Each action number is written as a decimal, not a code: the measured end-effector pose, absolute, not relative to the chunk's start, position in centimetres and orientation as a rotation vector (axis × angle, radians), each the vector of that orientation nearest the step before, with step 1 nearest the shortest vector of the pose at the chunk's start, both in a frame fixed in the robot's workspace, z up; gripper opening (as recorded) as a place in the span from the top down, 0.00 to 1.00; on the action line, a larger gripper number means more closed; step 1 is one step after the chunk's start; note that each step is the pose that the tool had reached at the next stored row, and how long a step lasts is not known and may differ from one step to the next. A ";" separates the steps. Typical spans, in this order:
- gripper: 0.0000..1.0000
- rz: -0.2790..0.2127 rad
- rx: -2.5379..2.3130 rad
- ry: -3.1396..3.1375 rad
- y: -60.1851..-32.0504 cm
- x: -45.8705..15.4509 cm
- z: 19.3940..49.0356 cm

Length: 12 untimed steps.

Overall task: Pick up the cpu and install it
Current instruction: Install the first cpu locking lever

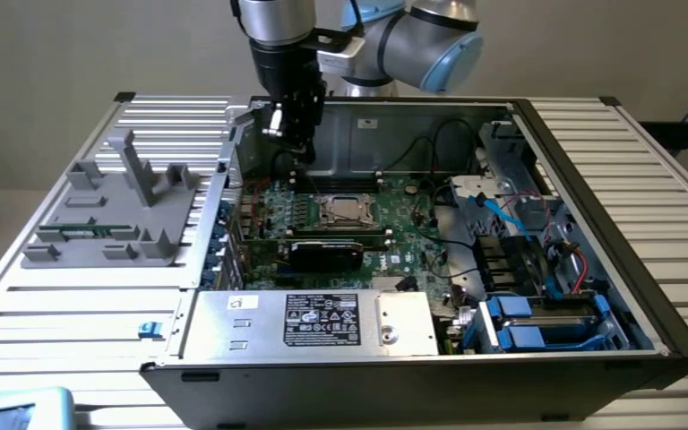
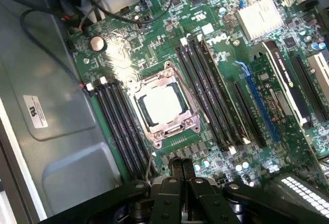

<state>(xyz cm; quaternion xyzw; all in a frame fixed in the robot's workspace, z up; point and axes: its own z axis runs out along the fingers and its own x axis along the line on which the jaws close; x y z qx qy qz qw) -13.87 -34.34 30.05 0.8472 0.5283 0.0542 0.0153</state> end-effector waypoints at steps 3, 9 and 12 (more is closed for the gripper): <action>0.89 0.167 2.670 1.583 -34.3 -13.9 30.0; 0.89 0.163 2.736 1.457 -34.3 -13.9 30.0; 0.89 0.161 2.768 1.391 -34.3 -13.9 29.9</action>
